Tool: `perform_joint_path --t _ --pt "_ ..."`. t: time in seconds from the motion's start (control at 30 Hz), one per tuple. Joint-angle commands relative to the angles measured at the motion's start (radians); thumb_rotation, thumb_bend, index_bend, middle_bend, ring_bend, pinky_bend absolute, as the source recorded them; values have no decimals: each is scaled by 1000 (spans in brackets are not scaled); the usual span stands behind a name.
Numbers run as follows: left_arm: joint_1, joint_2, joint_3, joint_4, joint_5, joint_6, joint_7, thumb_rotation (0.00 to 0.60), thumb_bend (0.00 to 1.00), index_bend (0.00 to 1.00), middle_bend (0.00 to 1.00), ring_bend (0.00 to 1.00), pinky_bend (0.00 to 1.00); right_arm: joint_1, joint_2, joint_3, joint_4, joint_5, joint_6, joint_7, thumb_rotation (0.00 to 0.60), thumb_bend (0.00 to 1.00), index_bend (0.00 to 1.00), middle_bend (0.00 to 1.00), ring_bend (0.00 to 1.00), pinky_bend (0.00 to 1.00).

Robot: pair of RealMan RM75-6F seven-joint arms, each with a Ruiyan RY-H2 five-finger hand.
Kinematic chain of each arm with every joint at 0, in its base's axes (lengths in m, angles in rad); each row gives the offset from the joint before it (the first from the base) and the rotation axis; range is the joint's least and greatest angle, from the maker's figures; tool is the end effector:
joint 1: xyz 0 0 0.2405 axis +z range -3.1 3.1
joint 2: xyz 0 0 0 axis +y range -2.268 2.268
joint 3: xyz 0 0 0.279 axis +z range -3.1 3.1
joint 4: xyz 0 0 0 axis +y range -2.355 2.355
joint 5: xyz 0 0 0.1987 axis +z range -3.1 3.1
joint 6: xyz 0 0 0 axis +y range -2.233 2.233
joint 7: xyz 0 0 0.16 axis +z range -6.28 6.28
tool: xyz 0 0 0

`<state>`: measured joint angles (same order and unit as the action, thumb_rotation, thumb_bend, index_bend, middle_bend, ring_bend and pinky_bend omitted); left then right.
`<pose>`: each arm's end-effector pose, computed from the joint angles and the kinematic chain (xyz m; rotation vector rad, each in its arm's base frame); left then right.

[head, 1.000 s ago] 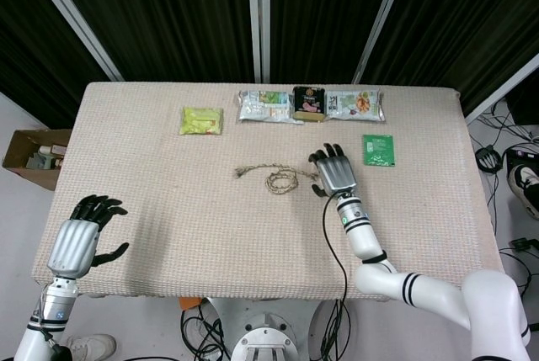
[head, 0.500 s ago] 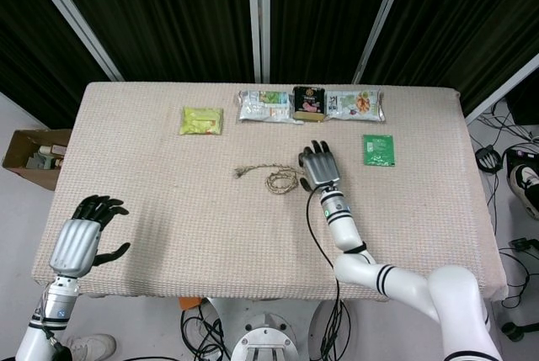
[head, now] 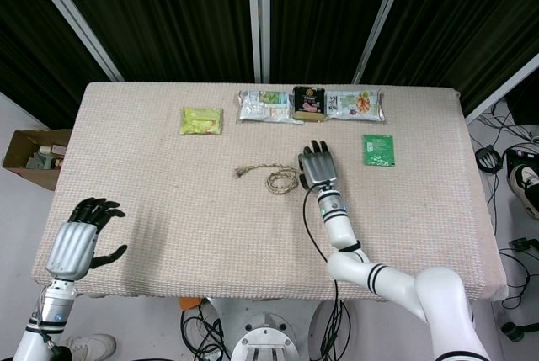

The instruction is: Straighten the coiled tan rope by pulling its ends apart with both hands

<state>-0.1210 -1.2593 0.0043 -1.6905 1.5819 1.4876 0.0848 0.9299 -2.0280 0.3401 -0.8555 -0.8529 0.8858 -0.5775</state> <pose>-0.2831 0.1941 0.1169 -1.4731 -0.9851 -1.0506 -0.1366 -0.4268 -0.1150 1.7085 -0.9207 0.7208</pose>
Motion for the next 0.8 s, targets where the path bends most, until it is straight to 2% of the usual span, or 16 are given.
perform_joint_path --t 0.03,0.17,0.33,0.53,0.7,0.8 --pt "0 -1 0 0 1 0 0 600 176 357 256 169 151 -4 2 2 -1 -1 1 5 600 351 528 303 83 151" --pt "1 -1 0 2 0 -1 1 600 176 357 256 169 151 -10 5 3 -1 -6 3 13 600 358 548 311 83 150" --pt "0 -2 -1 0 1 -3 1 600 176 357 256 169 151 -15 -2 1 11 -27 14 32 600 413 627 356 93 150" --pt "-15 3 -6 2 1 -24 3 600 176 357 256 169 151 -16 0 4 9 -40 30 26 600 479 661 379 108 151" --pt "-64 16 -31 -7 4 -77 9 600 176 357 256 169 151 -42 51 -14 -55 -70 65 8 600 509 663 380 108 150" --pt "-123 12 -68 -18 -1 -134 0 600 176 357 255 169 151 -71 110 -31 -128 -88 104 -22 600 520 663 380 108 150"
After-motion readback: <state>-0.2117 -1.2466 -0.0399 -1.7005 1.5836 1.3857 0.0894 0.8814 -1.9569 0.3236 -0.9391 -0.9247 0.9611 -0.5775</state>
